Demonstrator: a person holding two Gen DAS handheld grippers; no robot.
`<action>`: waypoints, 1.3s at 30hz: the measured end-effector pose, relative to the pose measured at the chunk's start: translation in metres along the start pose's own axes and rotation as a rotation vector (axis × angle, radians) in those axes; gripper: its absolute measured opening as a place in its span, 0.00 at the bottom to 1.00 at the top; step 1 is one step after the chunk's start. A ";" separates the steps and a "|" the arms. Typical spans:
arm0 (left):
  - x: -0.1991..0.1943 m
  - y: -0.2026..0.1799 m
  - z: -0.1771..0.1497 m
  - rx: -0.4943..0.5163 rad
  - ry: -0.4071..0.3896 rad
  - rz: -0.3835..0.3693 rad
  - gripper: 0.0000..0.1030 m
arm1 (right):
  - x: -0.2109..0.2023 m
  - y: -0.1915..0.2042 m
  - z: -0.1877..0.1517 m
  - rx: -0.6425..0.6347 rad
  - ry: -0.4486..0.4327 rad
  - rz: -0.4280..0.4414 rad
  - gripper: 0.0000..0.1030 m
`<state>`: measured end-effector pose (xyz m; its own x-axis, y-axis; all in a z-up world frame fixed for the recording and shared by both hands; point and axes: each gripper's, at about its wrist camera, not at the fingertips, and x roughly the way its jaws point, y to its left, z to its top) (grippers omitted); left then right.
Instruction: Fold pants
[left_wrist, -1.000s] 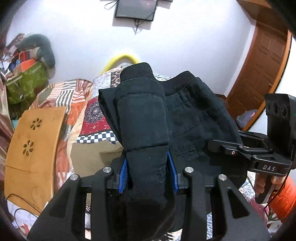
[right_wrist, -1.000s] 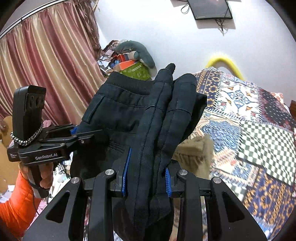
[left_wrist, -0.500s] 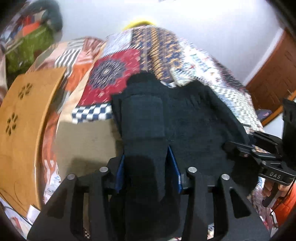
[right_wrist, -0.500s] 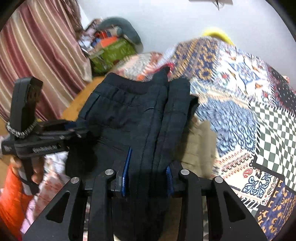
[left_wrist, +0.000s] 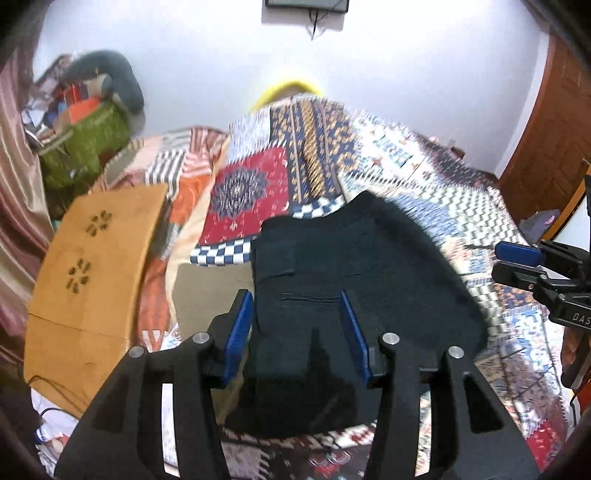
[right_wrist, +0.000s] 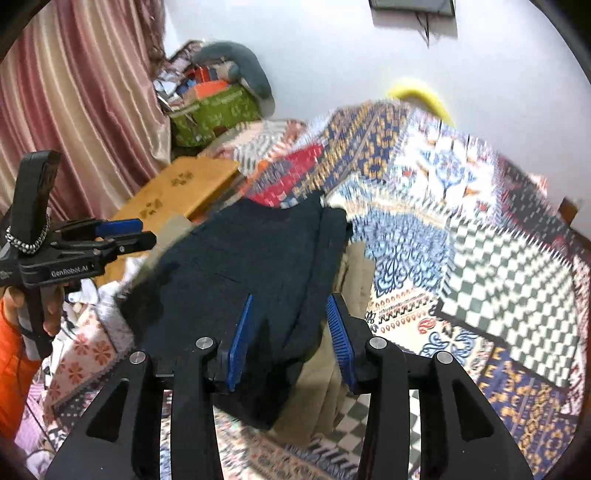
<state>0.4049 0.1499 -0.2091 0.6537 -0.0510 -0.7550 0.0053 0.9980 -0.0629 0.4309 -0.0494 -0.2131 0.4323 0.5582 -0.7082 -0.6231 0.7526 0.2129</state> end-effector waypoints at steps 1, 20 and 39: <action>-0.013 -0.004 0.000 0.000 -0.021 -0.001 0.46 | -0.014 0.005 0.001 -0.003 -0.017 0.007 0.37; -0.287 -0.090 -0.051 0.056 -0.516 0.034 0.46 | -0.234 0.113 -0.015 -0.100 -0.453 0.033 0.39; -0.335 -0.110 -0.123 -0.036 -0.655 0.122 0.99 | -0.288 0.161 -0.078 -0.056 -0.651 -0.071 0.92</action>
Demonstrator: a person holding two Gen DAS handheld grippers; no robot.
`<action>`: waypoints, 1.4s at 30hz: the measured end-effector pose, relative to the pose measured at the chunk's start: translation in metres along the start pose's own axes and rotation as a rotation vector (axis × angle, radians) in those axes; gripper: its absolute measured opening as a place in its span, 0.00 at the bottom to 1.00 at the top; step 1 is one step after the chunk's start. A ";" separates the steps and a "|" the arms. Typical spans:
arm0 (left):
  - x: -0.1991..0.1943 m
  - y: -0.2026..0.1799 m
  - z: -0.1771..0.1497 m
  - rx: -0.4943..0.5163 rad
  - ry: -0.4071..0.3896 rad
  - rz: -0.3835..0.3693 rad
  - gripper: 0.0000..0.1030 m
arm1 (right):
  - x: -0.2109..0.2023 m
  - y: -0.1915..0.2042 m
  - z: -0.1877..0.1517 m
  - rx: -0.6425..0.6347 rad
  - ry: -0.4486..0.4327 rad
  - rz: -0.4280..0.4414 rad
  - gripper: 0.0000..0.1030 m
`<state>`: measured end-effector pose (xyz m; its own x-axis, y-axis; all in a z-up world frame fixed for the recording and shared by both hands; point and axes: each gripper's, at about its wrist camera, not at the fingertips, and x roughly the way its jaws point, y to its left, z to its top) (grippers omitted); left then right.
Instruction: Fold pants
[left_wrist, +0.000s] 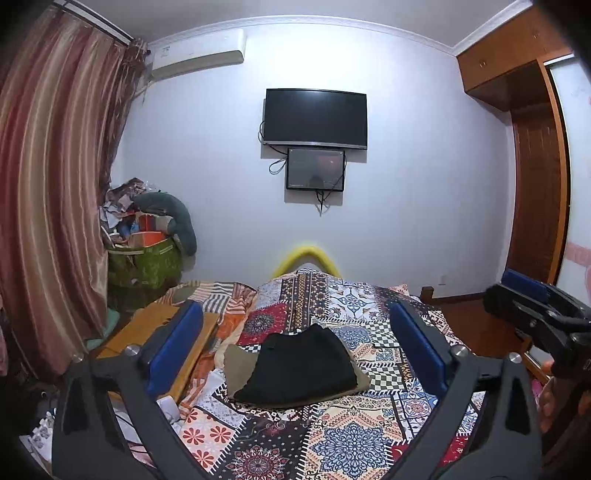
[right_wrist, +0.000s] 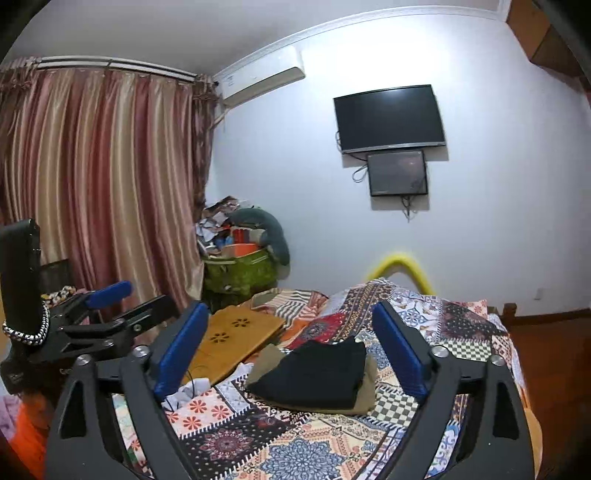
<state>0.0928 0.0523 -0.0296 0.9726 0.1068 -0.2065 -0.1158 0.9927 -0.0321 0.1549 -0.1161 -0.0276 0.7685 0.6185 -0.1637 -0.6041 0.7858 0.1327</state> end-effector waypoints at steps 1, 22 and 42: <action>-0.001 0.001 -0.001 -0.004 0.004 -0.004 0.99 | -0.001 -0.001 -0.001 0.009 0.003 -0.004 0.97; -0.009 -0.001 -0.010 0.001 0.007 -0.014 0.99 | -0.004 -0.006 -0.008 0.030 0.042 -0.031 1.00; -0.006 -0.001 -0.011 0.008 0.008 -0.035 0.99 | -0.008 -0.007 -0.006 0.026 0.046 -0.050 1.00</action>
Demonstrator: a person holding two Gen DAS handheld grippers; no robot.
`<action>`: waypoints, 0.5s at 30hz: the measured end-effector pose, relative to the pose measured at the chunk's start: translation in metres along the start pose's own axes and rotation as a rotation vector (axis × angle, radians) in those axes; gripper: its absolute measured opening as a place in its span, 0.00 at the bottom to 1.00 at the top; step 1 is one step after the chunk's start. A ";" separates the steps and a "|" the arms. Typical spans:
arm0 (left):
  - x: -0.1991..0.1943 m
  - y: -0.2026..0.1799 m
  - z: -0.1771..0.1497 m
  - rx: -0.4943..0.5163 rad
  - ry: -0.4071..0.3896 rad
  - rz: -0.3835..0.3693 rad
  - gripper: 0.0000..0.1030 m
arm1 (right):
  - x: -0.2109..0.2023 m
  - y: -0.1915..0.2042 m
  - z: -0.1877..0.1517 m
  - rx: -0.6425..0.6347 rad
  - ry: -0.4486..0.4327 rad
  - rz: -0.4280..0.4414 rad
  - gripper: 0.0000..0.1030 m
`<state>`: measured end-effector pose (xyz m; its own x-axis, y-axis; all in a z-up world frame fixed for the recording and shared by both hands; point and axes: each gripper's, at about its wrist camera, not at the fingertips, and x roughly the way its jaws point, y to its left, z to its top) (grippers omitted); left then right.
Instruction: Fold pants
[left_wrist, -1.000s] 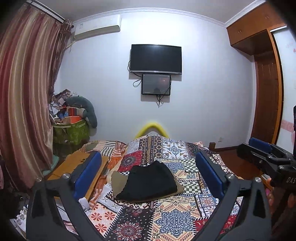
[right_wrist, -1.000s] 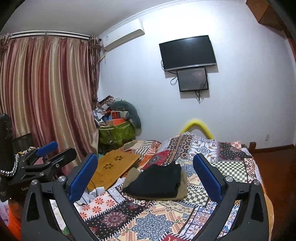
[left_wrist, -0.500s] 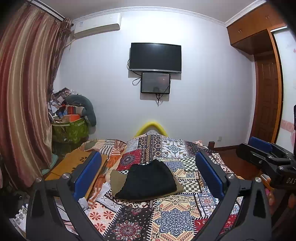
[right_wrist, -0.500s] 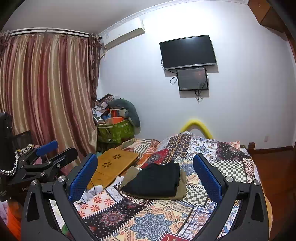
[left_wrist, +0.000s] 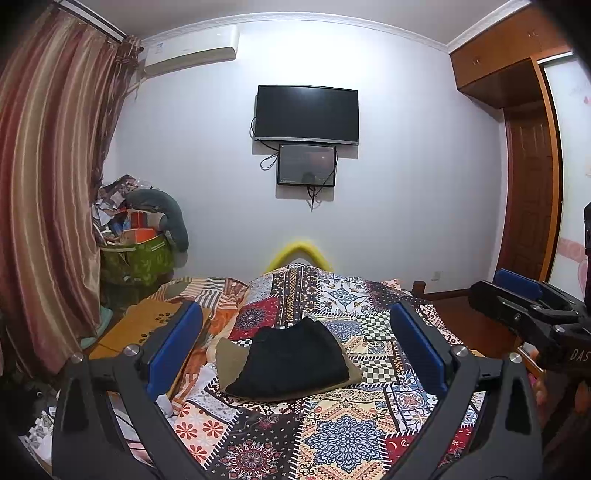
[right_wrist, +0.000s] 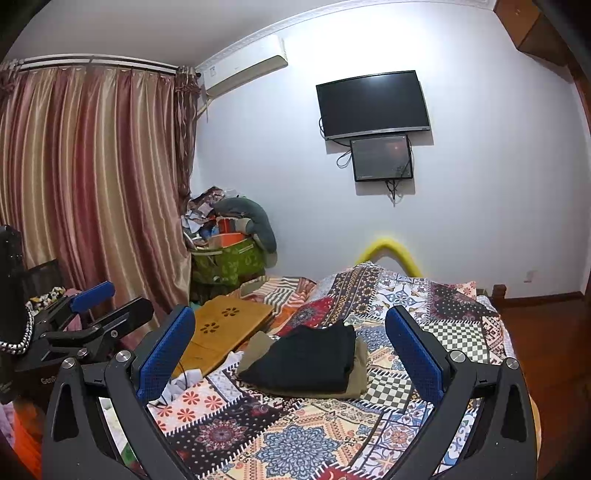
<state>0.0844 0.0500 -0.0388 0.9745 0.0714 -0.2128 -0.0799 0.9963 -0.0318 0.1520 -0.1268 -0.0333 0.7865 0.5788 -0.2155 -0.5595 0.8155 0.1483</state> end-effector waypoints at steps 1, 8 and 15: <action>0.000 0.000 0.000 0.000 0.001 -0.002 0.99 | -0.001 0.000 0.000 0.000 -0.001 -0.001 1.00; 0.000 -0.001 -0.001 0.006 0.001 -0.010 0.99 | -0.001 0.000 0.000 0.001 0.001 -0.004 1.00; 0.000 -0.002 -0.002 0.009 0.003 -0.014 0.99 | -0.001 0.000 0.001 -0.004 0.004 -0.007 1.00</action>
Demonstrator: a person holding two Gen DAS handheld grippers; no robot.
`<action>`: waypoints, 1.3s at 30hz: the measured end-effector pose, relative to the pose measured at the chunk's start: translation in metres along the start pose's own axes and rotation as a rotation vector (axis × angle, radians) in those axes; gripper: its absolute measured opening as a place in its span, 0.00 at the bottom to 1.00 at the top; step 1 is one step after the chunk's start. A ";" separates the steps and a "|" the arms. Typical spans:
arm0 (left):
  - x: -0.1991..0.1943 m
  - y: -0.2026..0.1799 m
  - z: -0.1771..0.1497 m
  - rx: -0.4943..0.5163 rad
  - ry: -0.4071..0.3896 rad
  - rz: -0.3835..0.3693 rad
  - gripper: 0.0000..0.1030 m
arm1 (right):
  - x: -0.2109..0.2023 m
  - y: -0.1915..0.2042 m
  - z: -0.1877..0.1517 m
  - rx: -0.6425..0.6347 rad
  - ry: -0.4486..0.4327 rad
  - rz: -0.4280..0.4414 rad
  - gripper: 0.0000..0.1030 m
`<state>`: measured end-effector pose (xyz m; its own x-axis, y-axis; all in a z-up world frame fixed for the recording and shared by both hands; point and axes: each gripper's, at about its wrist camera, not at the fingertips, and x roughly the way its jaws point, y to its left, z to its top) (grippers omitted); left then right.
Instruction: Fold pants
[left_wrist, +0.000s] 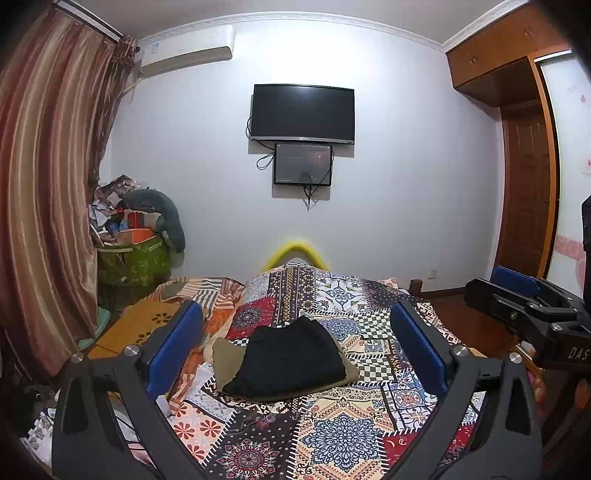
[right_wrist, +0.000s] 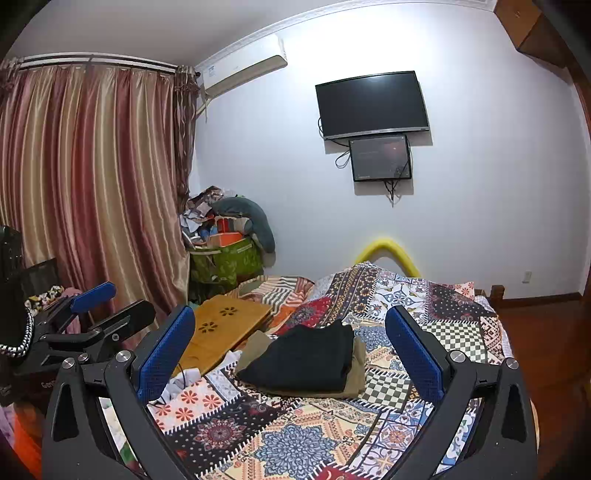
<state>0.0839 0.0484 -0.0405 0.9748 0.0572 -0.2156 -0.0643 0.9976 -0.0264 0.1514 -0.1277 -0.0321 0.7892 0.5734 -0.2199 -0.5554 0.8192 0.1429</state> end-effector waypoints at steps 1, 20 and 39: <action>0.000 0.000 0.000 0.000 0.000 0.000 0.99 | 0.000 0.000 0.000 0.000 0.001 0.000 1.00; 0.005 0.000 -0.001 -0.006 0.027 -0.037 0.99 | 0.001 0.000 -0.001 -0.005 0.010 -0.005 1.00; 0.005 -0.002 -0.005 0.001 0.023 -0.035 1.00 | 0.002 -0.002 -0.001 0.000 0.015 -0.010 1.00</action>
<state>0.0879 0.0470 -0.0461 0.9712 0.0211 -0.2372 -0.0298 0.9990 -0.0333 0.1543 -0.1283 -0.0344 0.7905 0.5652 -0.2360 -0.5477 0.8248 0.1404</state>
